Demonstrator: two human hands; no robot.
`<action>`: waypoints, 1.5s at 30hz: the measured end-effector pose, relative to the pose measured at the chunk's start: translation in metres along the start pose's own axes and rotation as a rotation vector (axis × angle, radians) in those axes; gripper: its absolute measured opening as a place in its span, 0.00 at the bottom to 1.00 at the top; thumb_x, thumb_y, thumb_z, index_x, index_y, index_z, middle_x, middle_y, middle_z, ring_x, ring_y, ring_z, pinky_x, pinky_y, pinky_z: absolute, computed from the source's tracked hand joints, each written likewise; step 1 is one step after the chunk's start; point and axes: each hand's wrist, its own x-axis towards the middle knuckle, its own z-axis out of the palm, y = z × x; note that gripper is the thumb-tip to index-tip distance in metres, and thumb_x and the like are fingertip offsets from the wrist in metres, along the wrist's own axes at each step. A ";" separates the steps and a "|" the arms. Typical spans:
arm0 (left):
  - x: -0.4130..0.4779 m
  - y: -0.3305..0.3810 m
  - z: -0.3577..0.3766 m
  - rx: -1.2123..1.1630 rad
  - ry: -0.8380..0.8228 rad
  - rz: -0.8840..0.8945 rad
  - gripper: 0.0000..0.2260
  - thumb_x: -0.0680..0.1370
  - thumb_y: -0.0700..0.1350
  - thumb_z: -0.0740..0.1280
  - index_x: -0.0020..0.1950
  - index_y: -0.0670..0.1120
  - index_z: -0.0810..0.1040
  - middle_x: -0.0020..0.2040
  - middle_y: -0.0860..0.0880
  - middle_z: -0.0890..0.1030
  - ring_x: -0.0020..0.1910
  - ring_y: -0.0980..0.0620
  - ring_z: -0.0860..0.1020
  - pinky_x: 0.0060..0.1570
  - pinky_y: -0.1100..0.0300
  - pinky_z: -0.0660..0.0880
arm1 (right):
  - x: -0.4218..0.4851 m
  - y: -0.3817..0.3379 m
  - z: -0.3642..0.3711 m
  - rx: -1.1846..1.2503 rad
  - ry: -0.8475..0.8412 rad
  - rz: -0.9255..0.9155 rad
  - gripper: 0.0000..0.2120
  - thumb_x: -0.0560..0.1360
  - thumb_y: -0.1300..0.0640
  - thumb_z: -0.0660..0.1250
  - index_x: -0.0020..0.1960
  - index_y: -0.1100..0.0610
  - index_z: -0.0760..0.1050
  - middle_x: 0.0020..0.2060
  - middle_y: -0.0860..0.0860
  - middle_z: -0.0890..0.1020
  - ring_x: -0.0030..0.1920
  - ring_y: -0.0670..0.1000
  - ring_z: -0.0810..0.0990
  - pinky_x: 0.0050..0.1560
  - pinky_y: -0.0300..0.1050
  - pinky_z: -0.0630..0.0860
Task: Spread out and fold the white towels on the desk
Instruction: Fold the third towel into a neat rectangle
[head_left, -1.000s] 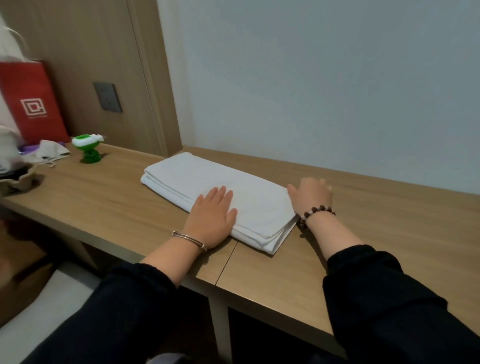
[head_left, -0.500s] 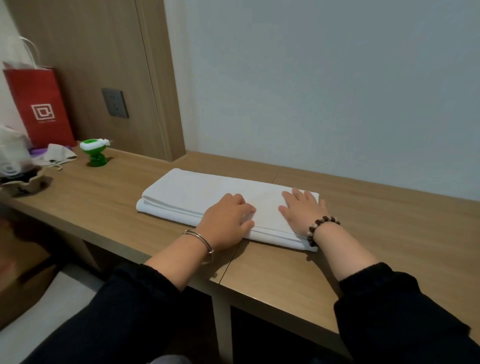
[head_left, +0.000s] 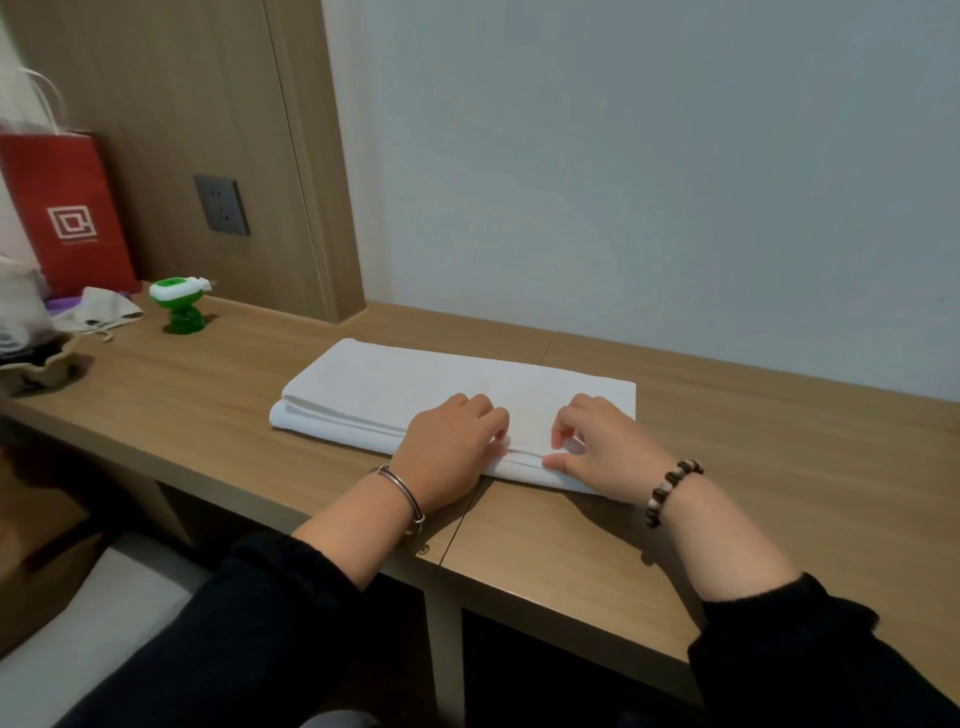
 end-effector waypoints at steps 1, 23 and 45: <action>0.000 0.001 -0.001 0.019 -0.005 0.003 0.07 0.80 0.50 0.57 0.53 0.50 0.72 0.52 0.51 0.75 0.48 0.50 0.71 0.33 0.59 0.63 | -0.001 -0.001 -0.002 -0.009 0.002 0.001 0.08 0.74 0.46 0.68 0.46 0.47 0.71 0.44 0.43 0.70 0.47 0.45 0.68 0.45 0.39 0.65; 0.013 0.008 -0.028 0.099 -0.127 0.025 0.08 0.76 0.36 0.59 0.45 0.50 0.66 0.46 0.52 0.69 0.45 0.51 0.67 0.32 0.58 0.62 | -0.029 0.008 -0.007 0.043 0.052 0.108 0.07 0.75 0.52 0.69 0.39 0.50 0.76 0.38 0.41 0.75 0.38 0.40 0.72 0.36 0.31 0.64; 0.004 -0.004 -0.015 -0.204 -0.189 0.022 0.04 0.77 0.48 0.66 0.48 0.48 0.77 0.46 0.54 0.75 0.48 0.53 0.72 0.43 0.60 0.67 | -0.007 0.007 -0.038 -0.130 -0.284 0.193 0.09 0.69 0.52 0.75 0.41 0.53 0.75 0.38 0.45 0.77 0.39 0.44 0.75 0.32 0.33 0.67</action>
